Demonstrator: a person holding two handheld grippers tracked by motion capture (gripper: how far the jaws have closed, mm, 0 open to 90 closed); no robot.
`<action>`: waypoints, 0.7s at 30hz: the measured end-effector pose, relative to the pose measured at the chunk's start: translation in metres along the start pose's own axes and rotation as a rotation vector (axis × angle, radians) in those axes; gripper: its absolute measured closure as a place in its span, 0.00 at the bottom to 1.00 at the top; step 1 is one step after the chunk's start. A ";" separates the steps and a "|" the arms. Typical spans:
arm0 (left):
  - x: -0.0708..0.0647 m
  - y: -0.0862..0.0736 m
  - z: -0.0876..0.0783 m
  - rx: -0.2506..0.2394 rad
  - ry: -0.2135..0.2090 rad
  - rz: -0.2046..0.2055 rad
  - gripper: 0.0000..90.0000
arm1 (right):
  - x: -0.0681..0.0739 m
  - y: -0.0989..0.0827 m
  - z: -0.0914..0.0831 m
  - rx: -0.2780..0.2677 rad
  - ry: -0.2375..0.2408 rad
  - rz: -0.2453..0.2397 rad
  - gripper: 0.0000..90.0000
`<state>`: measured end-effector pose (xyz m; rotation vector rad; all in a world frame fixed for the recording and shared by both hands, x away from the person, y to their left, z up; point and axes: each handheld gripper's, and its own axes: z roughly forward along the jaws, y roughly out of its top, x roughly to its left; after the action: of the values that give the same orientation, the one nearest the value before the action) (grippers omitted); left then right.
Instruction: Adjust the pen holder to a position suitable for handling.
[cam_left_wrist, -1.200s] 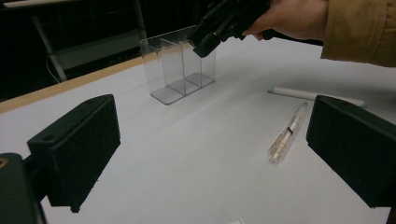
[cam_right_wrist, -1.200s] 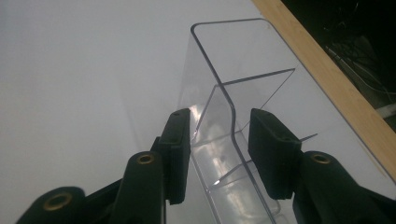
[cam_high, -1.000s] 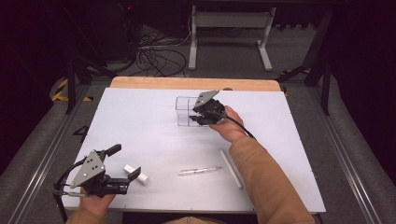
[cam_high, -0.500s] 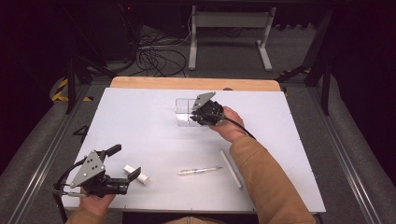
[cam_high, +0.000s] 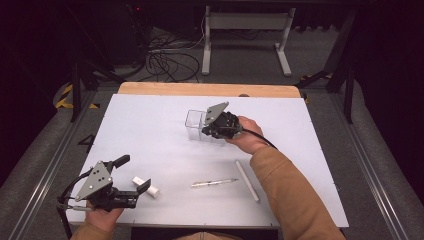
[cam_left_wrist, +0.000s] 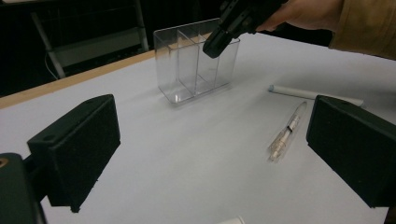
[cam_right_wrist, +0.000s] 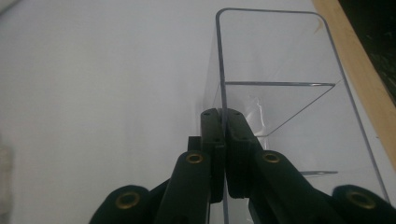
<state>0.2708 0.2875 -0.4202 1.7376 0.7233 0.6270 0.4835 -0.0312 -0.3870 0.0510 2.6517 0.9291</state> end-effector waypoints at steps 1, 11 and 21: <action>0.000 0.000 0.000 0.000 -0.002 -0.004 0.04 | 0.002 0.001 -0.002 -0.006 0.023 -0.007 0.98; -0.003 0.000 0.001 0.002 -0.003 -0.002 0.04 | 0.027 0.003 -0.008 0.026 0.213 -0.017 0.98; -0.003 0.000 0.001 0.001 -0.006 0.001 0.04 | 0.030 -0.005 -0.008 -0.005 0.249 0.003 0.98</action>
<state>0.2696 0.2841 -0.4203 1.7405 0.7191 0.6223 0.4527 -0.0357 -0.3926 -0.0672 2.8764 1.0016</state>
